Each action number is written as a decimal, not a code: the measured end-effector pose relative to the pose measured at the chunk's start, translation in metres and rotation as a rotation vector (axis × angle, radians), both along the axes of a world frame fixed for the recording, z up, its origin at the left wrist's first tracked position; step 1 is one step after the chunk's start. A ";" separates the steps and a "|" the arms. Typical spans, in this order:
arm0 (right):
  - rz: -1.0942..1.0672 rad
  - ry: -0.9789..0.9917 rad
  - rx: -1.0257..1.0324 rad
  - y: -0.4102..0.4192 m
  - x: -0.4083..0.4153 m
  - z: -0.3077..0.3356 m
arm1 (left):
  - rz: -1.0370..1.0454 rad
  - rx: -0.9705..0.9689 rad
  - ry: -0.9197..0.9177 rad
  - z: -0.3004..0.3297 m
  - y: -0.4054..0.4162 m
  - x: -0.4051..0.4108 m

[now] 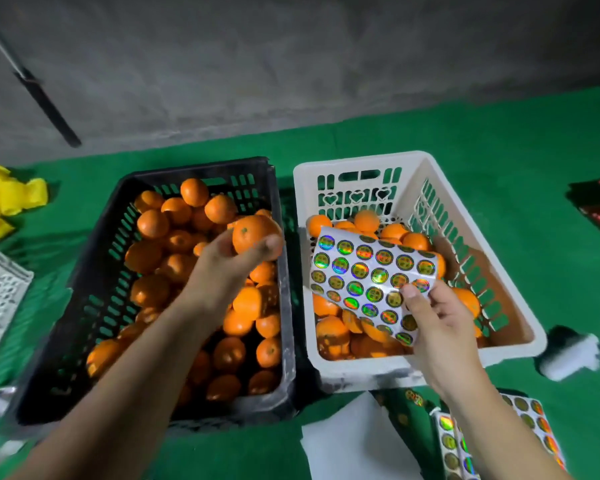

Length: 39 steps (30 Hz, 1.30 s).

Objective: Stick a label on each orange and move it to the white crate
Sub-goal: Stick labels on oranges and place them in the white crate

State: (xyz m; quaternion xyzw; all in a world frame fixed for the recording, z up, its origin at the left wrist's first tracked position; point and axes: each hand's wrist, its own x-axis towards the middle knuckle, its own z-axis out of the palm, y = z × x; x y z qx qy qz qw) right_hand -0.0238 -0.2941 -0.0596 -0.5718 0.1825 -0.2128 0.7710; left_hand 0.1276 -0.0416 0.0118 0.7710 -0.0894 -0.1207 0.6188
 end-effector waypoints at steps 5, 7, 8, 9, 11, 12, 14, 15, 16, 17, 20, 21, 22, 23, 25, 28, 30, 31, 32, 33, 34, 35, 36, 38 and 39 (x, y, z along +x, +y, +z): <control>0.093 -0.080 0.201 0.011 -0.034 0.025 | -0.279 -0.323 0.175 0.005 -0.008 -0.089; 0.101 -0.082 0.202 0.017 -0.052 0.030 | -0.241 -0.324 0.124 0.003 -0.009 -0.112; 0.106 -0.062 0.188 0.020 -0.061 0.032 | -0.203 -0.333 0.101 0.001 -0.008 -0.120; 0.111 -0.038 0.168 0.021 -0.070 0.035 | -0.181 -0.358 0.090 0.000 -0.007 -0.128; 0.120 -0.001 0.095 0.021 -0.085 0.041 | -0.201 -0.435 0.105 -0.004 -0.007 -0.139; 0.114 0.015 0.039 0.021 -0.092 0.045 | -0.228 -0.455 0.119 -0.004 -0.006 -0.145; 0.035 0.064 -0.178 0.025 -0.103 0.055 | -0.293 -0.445 0.131 -0.005 -0.004 -0.155; -0.046 0.110 -0.366 0.027 -0.107 0.059 | -0.316 -0.422 0.125 -0.005 -0.002 -0.160; -0.137 0.153 -0.598 0.028 -0.111 0.063 | -0.324 -0.391 0.113 -0.005 0.001 -0.165; -0.211 0.147 -0.835 0.030 -0.115 0.069 | -0.322 -0.352 0.101 -0.004 0.003 -0.170; -0.101 -0.074 -1.215 0.036 -0.123 0.092 | -0.343 -0.194 0.048 0.002 0.006 -0.183; -0.023 -0.116 -1.239 0.039 -0.123 0.099 | -0.386 -0.174 0.028 0.005 0.006 -0.187; 0.043 -0.137 -1.222 0.041 -0.122 0.104 | -0.432 -0.167 0.010 0.007 0.005 -0.191; 0.092 -0.151 -1.177 0.043 -0.120 0.108 | -0.472 -0.160 -0.008 0.011 0.004 -0.195; 0.134 -0.154 -1.080 0.044 -0.119 0.113 | -0.527 -0.158 -0.046 0.017 0.002 -0.200; 0.200 -0.125 -0.999 0.039 -0.125 0.115 | -0.570 -0.128 -0.115 0.021 0.000 -0.204; 0.261 -0.104 -0.973 0.034 -0.130 0.115 | -0.584 -0.114 -0.143 0.022 -0.001 -0.205; 0.295 -0.096 -0.969 0.032 -0.131 0.115 | -0.587 -0.119 -0.144 0.023 -0.002 -0.206; 0.333 -0.090 -0.959 0.030 -0.133 0.115 | -0.589 -0.126 -0.144 0.023 -0.003 -0.206; 0.371 -0.086 -0.929 0.028 -0.133 0.115 | -0.596 -0.133 -0.146 0.023 -0.004 -0.206; 0.403 -0.080 -0.869 0.024 -0.134 0.115 | -0.609 -0.143 -0.144 0.023 -0.005 -0.207; 0.423 -0.066 -0.792 0.021 -0.136 0.115 | -0.622 -0.153 -0.135 0.023 -0.005 -0.207; 0.423 -0.050 -0.725 0.017 -0.138 0.116 | -0.632 -0.162 -0.123 0.022 -0.004 -0.206; 0.390 -0.023 -0.683 0.009 -0.141 0.116 | -0.645 -0.173 -0.110 0.022 -0.004 -0.206; 0.383 -0.013 -0.703 0.006 -0.142 0.115 | -0.649 -0.166 -0.110 0.022 -0.004 -0.206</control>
